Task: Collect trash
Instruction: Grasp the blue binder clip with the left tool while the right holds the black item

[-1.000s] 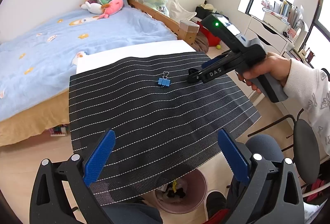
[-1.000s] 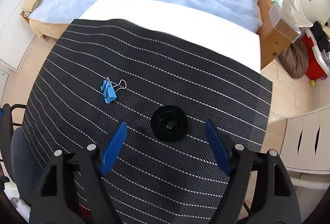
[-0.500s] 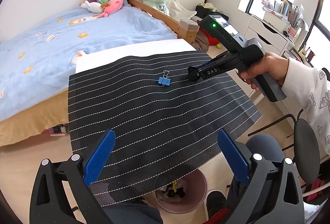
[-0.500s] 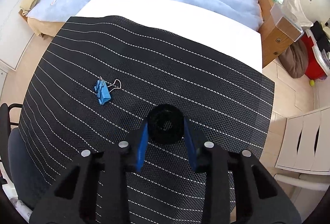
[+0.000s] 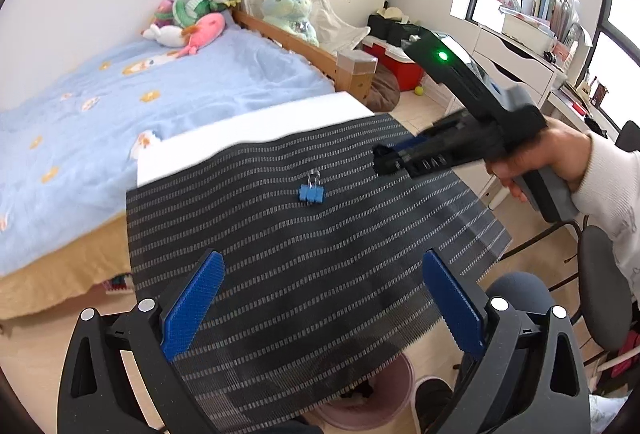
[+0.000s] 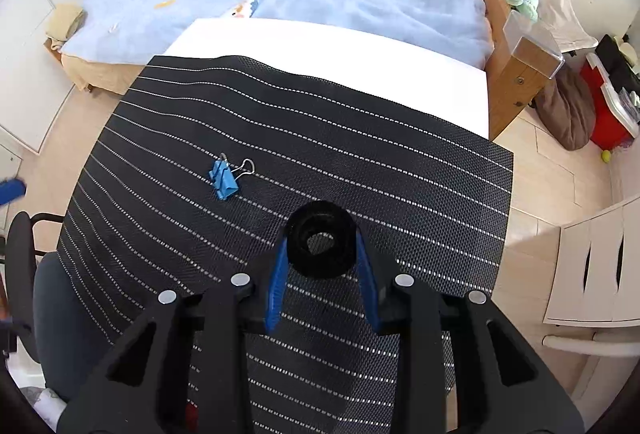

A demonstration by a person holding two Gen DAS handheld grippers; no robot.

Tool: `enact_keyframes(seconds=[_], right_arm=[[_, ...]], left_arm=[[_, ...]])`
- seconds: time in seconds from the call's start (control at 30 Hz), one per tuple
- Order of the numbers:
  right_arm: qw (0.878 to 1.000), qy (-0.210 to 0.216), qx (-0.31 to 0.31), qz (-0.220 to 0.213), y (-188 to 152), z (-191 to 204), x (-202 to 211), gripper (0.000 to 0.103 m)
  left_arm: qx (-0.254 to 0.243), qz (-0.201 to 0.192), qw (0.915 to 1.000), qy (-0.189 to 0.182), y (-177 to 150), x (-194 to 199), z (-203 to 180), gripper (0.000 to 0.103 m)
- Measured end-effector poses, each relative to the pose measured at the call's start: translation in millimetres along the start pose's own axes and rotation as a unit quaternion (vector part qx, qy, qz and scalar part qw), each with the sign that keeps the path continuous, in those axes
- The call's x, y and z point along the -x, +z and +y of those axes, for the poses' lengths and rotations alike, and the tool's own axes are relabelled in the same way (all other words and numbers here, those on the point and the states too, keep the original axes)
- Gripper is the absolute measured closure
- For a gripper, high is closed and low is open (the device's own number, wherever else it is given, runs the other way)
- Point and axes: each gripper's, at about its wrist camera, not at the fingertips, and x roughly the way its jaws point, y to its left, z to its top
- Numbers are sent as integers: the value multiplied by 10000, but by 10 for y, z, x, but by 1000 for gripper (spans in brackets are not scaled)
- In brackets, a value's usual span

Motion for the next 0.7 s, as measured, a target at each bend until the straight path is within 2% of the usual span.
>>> enact_keyframes(seconds=[0.3, 0.5, 0.7], right_arm=[[9999, 40, -27, -105, -60, -22, 175, 71], [9999, 30, -54, -134, -121, -36, 233, 71], [9999, 12, -100, -131, -179, -88, 270, 71]], left_arm=[[-367, 133, 9992, -115, 338, -264, -9, 8], [-600, 529, 9966, -201, 495, -656, 4, 8], [-559, 847, 9943, -324, 558, -995, 54, 8]])
